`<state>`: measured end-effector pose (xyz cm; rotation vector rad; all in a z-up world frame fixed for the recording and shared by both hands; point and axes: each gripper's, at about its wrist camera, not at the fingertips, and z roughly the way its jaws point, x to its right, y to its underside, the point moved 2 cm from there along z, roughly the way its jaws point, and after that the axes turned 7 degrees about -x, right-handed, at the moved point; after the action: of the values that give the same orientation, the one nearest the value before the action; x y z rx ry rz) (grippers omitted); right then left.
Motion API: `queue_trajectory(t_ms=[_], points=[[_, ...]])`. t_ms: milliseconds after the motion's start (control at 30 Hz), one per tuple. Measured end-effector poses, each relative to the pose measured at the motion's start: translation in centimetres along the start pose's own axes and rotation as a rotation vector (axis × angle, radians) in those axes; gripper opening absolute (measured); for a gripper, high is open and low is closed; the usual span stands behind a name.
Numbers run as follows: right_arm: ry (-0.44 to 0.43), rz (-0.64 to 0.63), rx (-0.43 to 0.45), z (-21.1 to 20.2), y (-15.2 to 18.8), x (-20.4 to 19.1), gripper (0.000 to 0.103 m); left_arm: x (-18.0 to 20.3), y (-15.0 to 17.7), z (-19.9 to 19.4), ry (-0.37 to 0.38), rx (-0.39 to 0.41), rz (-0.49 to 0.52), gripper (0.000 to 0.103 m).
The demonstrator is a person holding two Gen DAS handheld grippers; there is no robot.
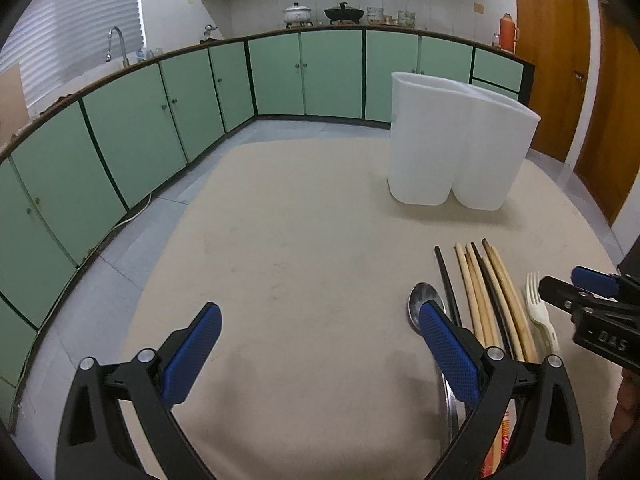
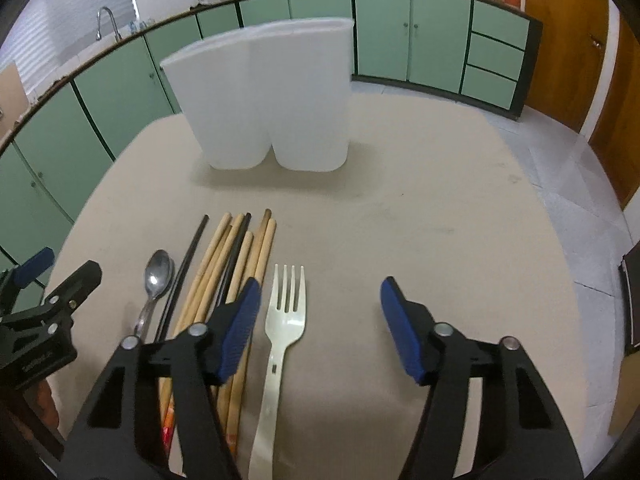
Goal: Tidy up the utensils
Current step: 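Lower the right tool to the white plastic fork and close on it, then lower the left tool to the metal spoon and close on it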
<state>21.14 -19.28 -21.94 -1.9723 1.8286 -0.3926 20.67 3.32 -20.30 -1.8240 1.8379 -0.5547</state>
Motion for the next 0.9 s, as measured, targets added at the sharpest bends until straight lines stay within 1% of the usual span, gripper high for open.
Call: queue_trajectory(t_ms=[133, 200, 267, 333, 467, 700, 767, 900], points=[[-0.017, 0.025, -0.033, 1.1, -0.1, -0.1, 0.052, 0.0, -0.1, 0.2, -0.001, -0.003, 0.004, 0.097], [-0.009, 0.029, -0.047, 1.6, -0.2, -0.2, 0.047, 0.1, -0.2, 0.3, -0.004, -0.005, 0.009, 0.097], [0.006, 0.030, -0.043, 1.8, -0.5, -0.2, 0.044, 0.1, -0.3, 0.5, -0.003, -0.008, 0.012, 0.097], [0.005, 0.027, -0.041, 2.0, -0.7, -0.3, 0.039, 0.1, -0.3, 0.6, 0.002, -0.011, 0.010, 0.097], [0.002, 0.016, -0.033, 2.2, -0.9, -0.4, 0.020, 0.6, -0.5, 0.9, 0.019, -0.017, 0.009, 0.097], [-0.007, 0.026, -0.032, 1.7, -0.8, 1.0, 0.020, 2.6, -0.8, 1.8, 0.047, -0.033, 0.027, 0.097], [-0.012, 0.032, -0.034, 1.7, -0.8, 1.6, 0.020, 3.1, -0.9, 2.3, 0.043, -0.040, 0.028, 0.097], [-0.017, 0.027, -0.029, 1.7, -0.9, 2.0, 0.020, 3.4, -0.9, 3.5, 0.044, -0.073, 0.009, 0.097]])
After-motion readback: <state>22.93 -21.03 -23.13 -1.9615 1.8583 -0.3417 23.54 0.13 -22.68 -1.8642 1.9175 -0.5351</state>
